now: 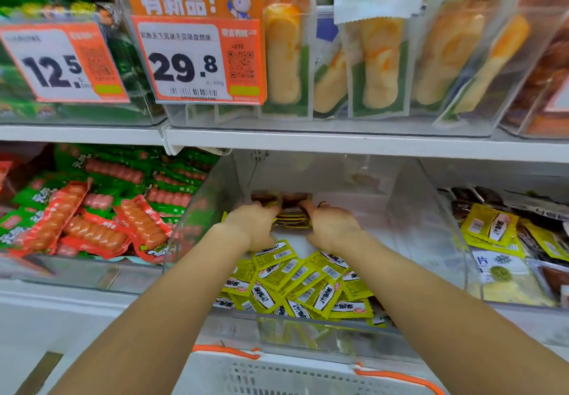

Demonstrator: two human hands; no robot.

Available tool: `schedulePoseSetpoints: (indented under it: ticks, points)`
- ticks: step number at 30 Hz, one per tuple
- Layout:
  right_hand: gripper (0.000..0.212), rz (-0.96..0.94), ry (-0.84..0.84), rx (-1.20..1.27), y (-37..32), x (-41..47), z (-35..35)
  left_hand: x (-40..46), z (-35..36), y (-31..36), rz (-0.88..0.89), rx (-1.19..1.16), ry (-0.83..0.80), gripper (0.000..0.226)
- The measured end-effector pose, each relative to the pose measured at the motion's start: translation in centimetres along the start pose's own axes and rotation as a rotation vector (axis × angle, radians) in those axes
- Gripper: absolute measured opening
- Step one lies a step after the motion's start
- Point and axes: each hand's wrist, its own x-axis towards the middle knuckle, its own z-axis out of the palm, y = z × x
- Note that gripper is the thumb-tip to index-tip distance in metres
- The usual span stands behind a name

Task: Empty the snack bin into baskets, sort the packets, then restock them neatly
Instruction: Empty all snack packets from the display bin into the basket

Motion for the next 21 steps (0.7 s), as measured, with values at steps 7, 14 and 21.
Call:
schedulePoseSetpoints:
  ticks: [7, 14, 21]
  points:
    - [0.060, -0.045, -0.073, 0.303, 0.3, -3.7, -1.8, -5.0, -0.7, 0.7, 0.053, -0.034, 0.023, 0.046]
    - [0.058, -0.090, -0.043, 0.584, 0.7, -9.1, -4.5, -11.0, -3.4, 2.0, 0.088, -0.134, 0.118, 0.038]
    - [0.048, -0.211, 0.098, 0.999, -0.7, -16.5, -8.8, -17.2, -7.0, 4.7, 0.213, -0.179, 0.384, 0.017]
